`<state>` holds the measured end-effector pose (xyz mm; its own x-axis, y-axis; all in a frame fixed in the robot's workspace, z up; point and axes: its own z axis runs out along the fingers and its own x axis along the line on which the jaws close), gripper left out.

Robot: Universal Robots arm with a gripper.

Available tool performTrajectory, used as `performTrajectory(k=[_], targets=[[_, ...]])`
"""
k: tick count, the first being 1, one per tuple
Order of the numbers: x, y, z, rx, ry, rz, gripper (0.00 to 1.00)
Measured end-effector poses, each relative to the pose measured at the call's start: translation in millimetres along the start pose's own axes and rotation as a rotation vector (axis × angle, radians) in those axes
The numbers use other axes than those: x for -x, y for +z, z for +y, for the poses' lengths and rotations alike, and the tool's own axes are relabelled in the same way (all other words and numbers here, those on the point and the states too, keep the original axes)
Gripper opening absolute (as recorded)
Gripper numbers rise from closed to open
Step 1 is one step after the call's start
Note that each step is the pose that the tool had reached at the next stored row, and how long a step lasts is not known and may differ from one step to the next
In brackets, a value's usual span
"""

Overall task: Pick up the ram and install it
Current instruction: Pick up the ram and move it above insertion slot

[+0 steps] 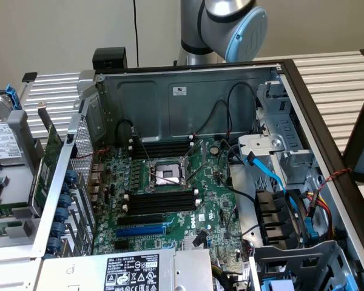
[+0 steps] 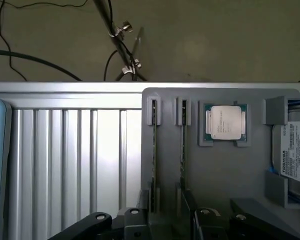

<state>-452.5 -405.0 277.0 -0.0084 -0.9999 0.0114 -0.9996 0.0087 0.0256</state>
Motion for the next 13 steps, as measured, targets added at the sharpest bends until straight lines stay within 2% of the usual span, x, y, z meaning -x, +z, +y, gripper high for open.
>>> performTrajectory(k=[4,8,13], targets=[[0.0,7.2,0.0,-0.0001,-0.012,0.0003,0.39],[0.1,14.5,1.1,-0.0007,-0.065,0.0013,0.39],[-0.5,23.7,2.6,-0.0016,-0.068,0.0015,0.39]])
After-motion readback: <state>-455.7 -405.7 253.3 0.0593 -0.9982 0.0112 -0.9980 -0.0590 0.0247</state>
